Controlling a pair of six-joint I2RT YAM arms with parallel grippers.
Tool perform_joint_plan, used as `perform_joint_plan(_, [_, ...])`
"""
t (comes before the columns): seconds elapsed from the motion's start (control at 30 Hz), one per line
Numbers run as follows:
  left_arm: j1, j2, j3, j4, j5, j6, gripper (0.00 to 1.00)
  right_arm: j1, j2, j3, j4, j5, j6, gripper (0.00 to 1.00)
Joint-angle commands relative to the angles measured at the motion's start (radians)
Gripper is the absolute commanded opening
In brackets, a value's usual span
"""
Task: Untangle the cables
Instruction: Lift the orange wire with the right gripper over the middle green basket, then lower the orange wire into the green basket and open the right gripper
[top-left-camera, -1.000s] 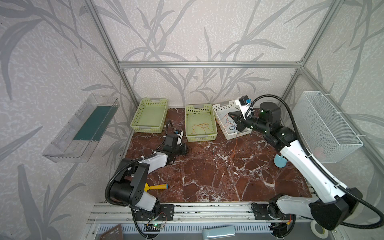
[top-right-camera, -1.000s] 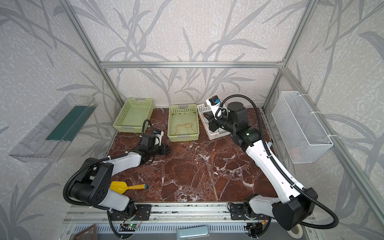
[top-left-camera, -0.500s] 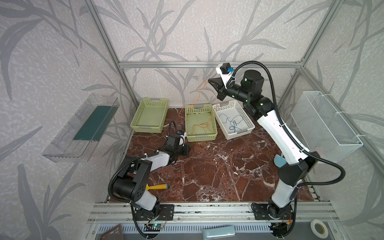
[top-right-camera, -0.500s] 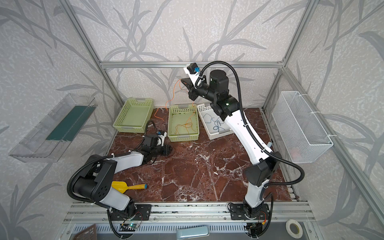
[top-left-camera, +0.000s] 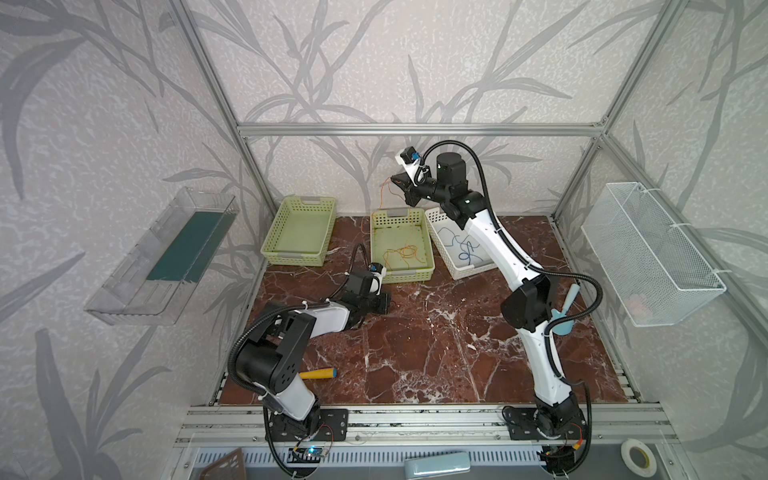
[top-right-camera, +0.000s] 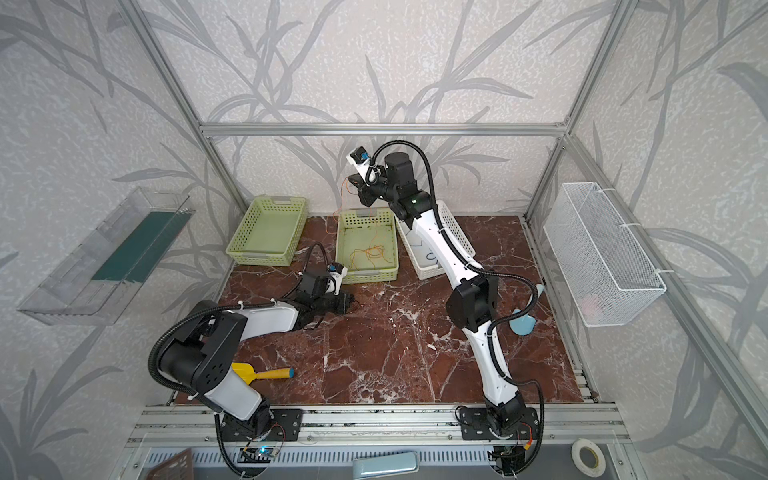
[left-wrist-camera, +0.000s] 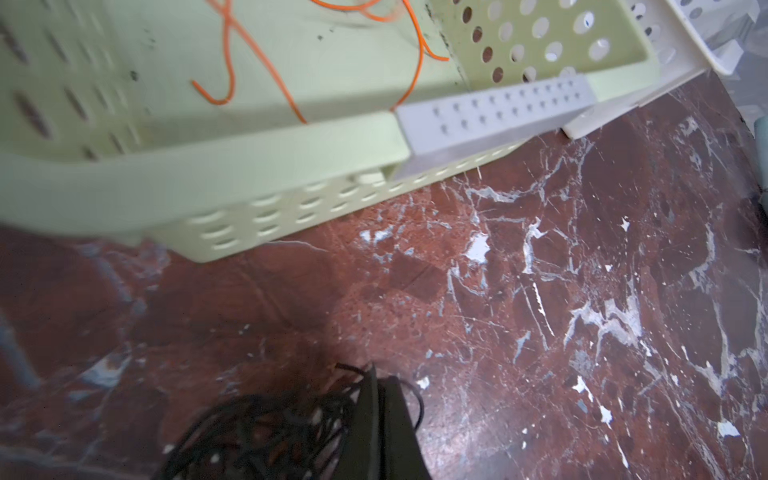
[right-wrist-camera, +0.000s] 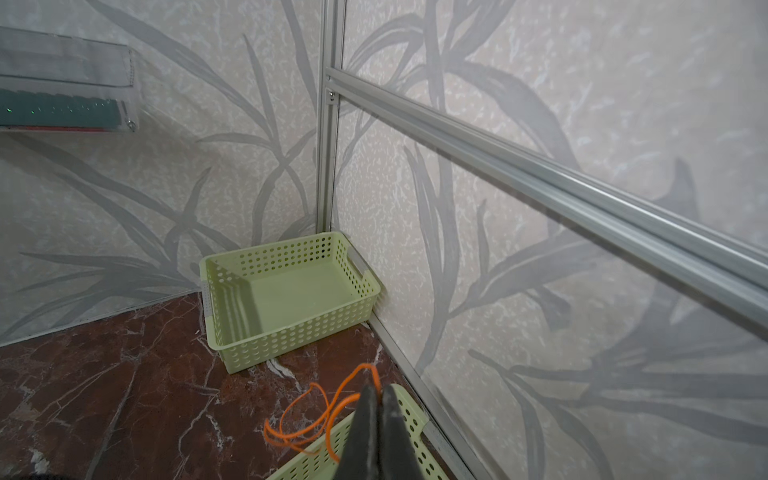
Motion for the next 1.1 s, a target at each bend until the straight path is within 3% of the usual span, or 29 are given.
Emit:
perform_joint_plan(0.0, [-0.011,0.017,0.022,0.033,0.019,-0.015,0.0,0.001,-0.006,-0.033,0.036,0.027,-0.005,0.0])
perform_joint_plan(0.17, [-0.023,-0.004,0.018,0.034,0.014,-0.012,0.0,-0.002,-0.006,-0.189,0.079,0.094,0.004,0.0])
perform_joint_plan(0.43, [-0.027,-0.054,-0.004,0.031,-0.006,0.004,0.0,-0.044,-0.197,-0.617,0.458,0.134,0.148,0.0])
perform_joint_plan(0.7, [-0.025,-0.08,-0.014,0.028,-0.06,0.021,0.0,-0.053,-0.288,-0.635,0.482,0.111,0.158,0.0])
perform_joint_plan(0.9, [-0.023,-0.1,-0.046,0.046,-0.11,0.017,0.0,-0.053,-0.304,-0.638,0.497,0.18,0.15,0.0])
perform_joint_plan(1.07, [-0.023,-0.097,-0.058,0.061,-0.106,0.011,0.0,-0.052,-0.262,-0.591,0.436,0.152,0.156,0.0])
